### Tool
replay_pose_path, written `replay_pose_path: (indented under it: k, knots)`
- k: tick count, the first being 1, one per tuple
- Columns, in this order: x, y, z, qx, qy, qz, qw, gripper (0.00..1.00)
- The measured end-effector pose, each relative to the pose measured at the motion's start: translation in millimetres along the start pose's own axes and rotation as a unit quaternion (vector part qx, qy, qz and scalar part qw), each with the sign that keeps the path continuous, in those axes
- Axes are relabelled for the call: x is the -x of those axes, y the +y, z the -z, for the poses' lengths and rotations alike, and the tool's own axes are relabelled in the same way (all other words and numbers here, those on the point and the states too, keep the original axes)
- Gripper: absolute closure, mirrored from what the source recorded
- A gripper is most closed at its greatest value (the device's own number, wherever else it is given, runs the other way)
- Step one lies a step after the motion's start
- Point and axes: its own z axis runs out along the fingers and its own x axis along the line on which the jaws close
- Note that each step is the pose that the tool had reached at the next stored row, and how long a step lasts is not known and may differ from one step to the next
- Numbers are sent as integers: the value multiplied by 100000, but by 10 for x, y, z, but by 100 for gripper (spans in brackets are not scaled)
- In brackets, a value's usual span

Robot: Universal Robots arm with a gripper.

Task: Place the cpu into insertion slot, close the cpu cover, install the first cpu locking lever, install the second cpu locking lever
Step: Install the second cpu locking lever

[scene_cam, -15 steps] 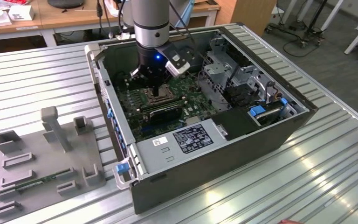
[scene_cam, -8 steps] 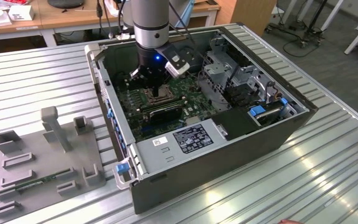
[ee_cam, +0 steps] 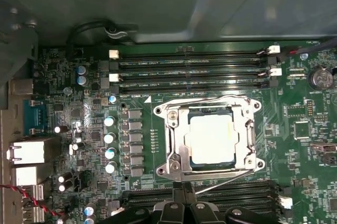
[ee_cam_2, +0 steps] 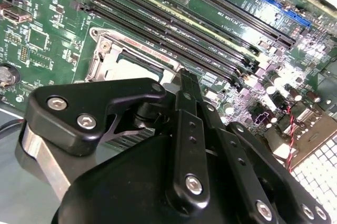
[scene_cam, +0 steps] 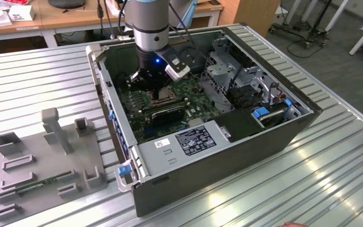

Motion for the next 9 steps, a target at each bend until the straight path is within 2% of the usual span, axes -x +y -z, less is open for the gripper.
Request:
replay_pose_path:
  k: [9]
  knots:
    - [-9, -1, -24, 3, 0, -3, 100000, 89]
